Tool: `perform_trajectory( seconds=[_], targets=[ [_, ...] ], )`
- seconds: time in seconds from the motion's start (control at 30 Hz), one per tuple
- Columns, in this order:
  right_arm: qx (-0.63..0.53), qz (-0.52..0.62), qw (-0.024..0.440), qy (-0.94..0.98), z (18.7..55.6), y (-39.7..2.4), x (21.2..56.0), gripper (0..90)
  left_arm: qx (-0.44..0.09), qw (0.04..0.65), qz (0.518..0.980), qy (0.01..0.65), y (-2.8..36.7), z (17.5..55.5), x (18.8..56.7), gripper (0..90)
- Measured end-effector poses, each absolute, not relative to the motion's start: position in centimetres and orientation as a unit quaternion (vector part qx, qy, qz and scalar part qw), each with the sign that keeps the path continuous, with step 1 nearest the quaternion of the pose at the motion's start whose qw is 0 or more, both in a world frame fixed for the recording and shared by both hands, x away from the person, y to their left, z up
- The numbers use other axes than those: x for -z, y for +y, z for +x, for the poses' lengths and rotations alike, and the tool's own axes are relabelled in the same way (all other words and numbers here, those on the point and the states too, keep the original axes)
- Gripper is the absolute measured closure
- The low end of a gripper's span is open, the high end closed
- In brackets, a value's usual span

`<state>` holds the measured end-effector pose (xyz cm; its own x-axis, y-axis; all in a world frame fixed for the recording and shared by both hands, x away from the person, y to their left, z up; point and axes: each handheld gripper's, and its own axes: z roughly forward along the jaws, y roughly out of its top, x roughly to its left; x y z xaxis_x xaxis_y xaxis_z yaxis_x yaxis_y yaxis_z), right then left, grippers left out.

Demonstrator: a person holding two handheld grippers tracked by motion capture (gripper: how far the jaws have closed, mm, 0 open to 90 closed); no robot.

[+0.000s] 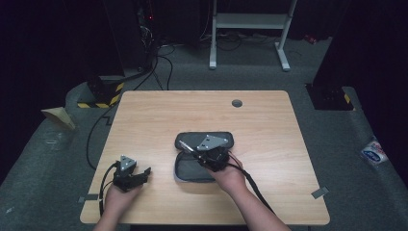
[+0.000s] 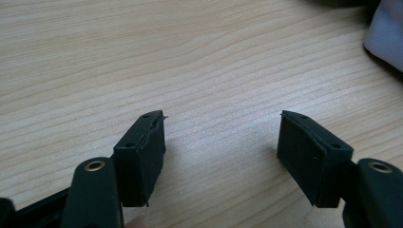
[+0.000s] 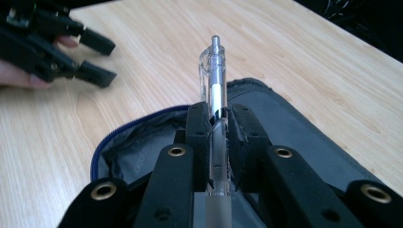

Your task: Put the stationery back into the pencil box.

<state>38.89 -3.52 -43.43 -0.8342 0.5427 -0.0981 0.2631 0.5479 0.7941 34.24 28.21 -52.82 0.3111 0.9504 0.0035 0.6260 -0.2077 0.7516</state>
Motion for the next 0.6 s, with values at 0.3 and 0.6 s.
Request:
perform_trajectory(
  seconds=[0.3, 0.6],
  targets=[
    [-0.391, 0.226, 0.157, 0.878, 38.8, -4.0, 45.2, 78.8, -0.244, 0.333, 0.738, 0.534, 28.2, 34.2, 52.8, 33.3],
    [-0.374, 0.22, 0.135, 0.891, 38.5, -4.3, 46.7, 78.4, -0.244, 0.333, 0.738, 0.534, 28.2, 34.2, 52.8, 33.3]
  ],
)
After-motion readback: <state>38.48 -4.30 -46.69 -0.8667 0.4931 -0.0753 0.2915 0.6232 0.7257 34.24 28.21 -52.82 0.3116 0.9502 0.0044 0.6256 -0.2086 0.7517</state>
